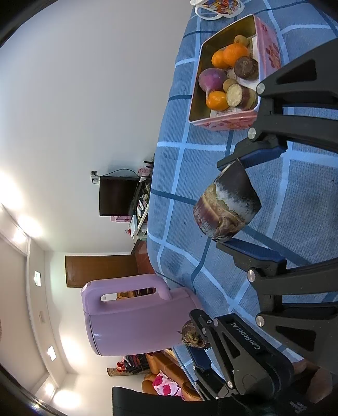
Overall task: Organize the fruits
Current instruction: 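Carry the brown fruit and taro slice over the pink tin with both tools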
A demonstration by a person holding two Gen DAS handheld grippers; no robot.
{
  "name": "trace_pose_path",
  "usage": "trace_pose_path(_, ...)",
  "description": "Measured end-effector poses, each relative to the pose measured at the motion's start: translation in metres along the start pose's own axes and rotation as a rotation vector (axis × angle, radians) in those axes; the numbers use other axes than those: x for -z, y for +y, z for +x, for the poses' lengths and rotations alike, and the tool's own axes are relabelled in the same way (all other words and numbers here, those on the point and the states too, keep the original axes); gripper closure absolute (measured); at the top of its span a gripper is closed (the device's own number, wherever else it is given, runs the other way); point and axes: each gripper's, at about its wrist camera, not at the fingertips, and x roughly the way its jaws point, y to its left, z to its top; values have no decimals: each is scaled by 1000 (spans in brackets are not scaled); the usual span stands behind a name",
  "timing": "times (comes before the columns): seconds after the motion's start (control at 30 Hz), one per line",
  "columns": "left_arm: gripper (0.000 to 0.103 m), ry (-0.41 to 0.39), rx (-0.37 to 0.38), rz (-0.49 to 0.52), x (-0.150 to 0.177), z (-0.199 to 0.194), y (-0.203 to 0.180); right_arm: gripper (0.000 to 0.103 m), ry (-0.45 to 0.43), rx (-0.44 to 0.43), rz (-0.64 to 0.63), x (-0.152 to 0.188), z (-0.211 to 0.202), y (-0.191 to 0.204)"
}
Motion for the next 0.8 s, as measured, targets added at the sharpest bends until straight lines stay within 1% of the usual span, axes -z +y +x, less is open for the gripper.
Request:
trace_pose_path(0.43, 56, 1, 35, 33, 6, -14, -29, 48, -5, 37, 4, 6, -14, -27)
trace_pose_path(0.6, 56, 10, 60, 42, 9, -19, -41, 48, -7, 50, 6, 9, -20, -38)
trace_pose_path(0.8, 56, -2, 71, 62, 12, -27, -56, 48, -13, 61, -1, 12, -28, -48)
